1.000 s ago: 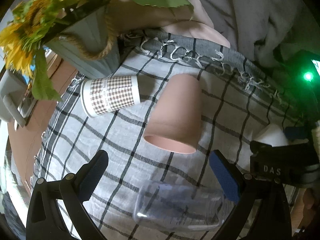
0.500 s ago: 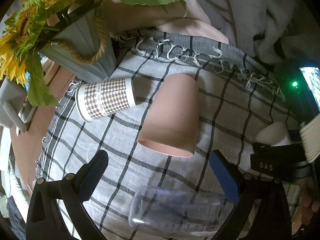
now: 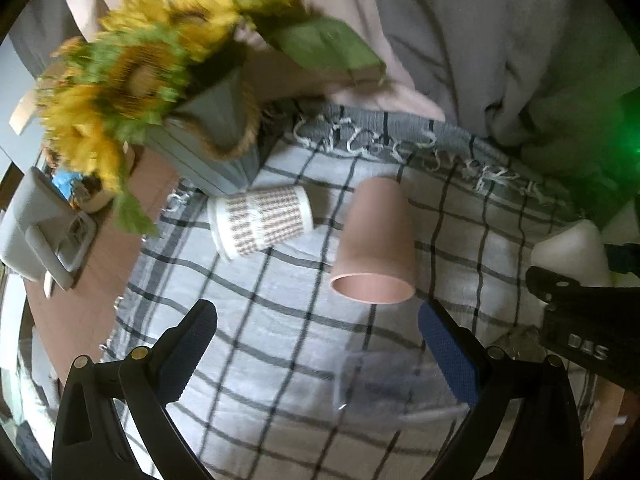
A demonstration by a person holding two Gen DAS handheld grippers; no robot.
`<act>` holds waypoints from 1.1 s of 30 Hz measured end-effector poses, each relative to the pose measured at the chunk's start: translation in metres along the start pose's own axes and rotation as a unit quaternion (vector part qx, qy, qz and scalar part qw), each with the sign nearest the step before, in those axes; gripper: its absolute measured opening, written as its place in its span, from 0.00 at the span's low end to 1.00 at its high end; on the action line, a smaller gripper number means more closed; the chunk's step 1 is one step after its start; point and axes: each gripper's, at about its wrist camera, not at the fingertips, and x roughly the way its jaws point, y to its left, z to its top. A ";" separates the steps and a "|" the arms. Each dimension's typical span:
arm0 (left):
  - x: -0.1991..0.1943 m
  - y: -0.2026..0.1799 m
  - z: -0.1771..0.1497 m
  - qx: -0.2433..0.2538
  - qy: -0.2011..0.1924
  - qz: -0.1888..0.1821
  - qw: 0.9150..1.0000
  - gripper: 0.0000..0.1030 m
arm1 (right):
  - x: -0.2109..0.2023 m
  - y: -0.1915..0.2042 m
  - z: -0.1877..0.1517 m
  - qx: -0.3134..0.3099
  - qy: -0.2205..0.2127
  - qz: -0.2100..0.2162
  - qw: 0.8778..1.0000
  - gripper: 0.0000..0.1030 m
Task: Flip cup upside down
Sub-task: 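Close the right gripper around the small white paper cup, then lift the white cup with the right gripper and turn it over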
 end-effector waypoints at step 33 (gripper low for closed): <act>0.017 0.137 -0.123 0.090 0.084 -0.044 0.991 1.00 | -0.006 0.151 -0.196 0.257 -0.011 0.144 0.956 0.67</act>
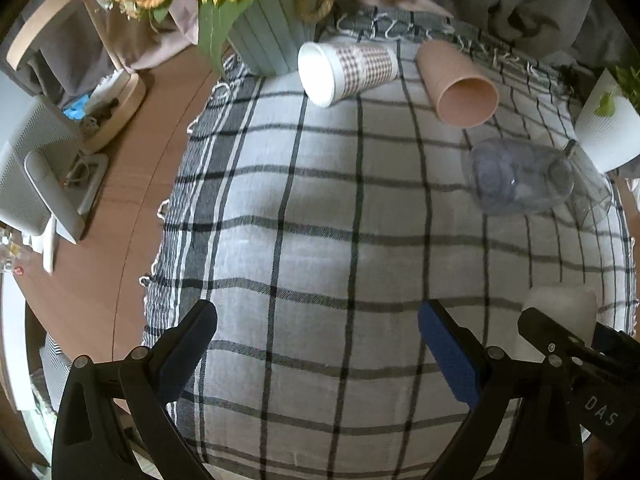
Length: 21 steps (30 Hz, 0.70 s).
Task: Flip cup upside down
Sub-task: 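Lift the white cup with the right gripper and turn it over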
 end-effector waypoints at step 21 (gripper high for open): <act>0.024 0.011 0.001 -0.004 0.033 0.008 0.999 1.00 | 0.033 0.011 0.009 0.005 0.020 -0.028 0.999 0.67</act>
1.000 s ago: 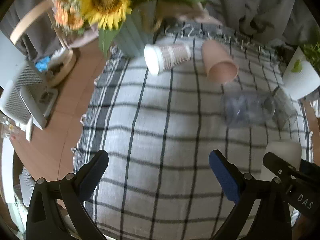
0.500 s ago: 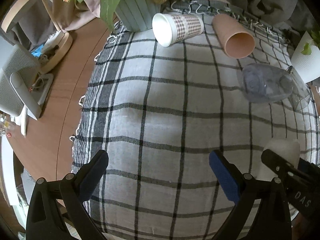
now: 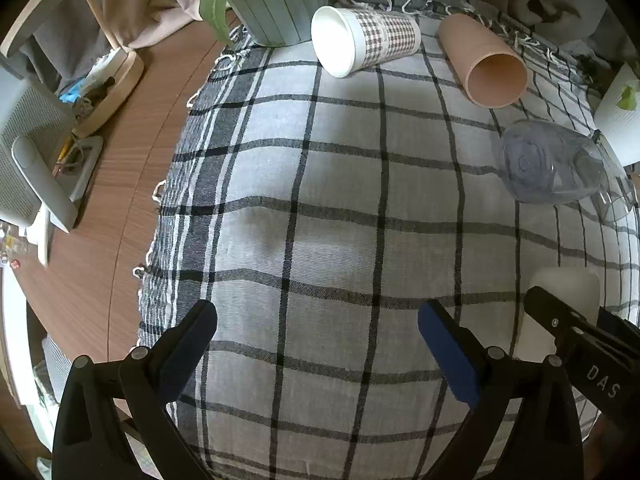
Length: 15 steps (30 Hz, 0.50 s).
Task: Flip cup upside down
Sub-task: 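Lift the white cup with the right gripper and turn it over, then lower the inverted cup onto the cloth and open the right gripper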
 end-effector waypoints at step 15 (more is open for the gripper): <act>-0.018 -0.005 0.003 -0.012 -0.009 -0.013 1.000 1.00 | -0.034 -0.001 0.002 -0.005 -0.048 0.025 0.999 0.76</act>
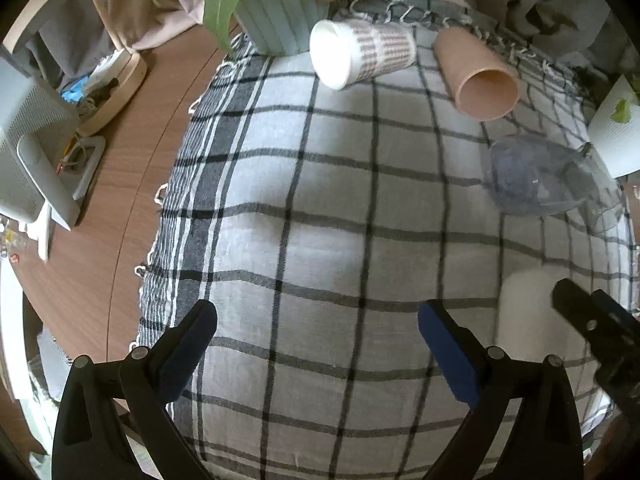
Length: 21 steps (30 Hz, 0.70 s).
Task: Flip cup upside down
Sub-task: 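Lower the inverted cup onto the cloth and open the right gripper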
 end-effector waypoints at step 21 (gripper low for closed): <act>-0.007 -0.123 0.031 0.090 0.066 -0.099 0.989 0.90 | -0.064 -0.098 0.012 0.116 -0.065 -0.029 0.991 0.76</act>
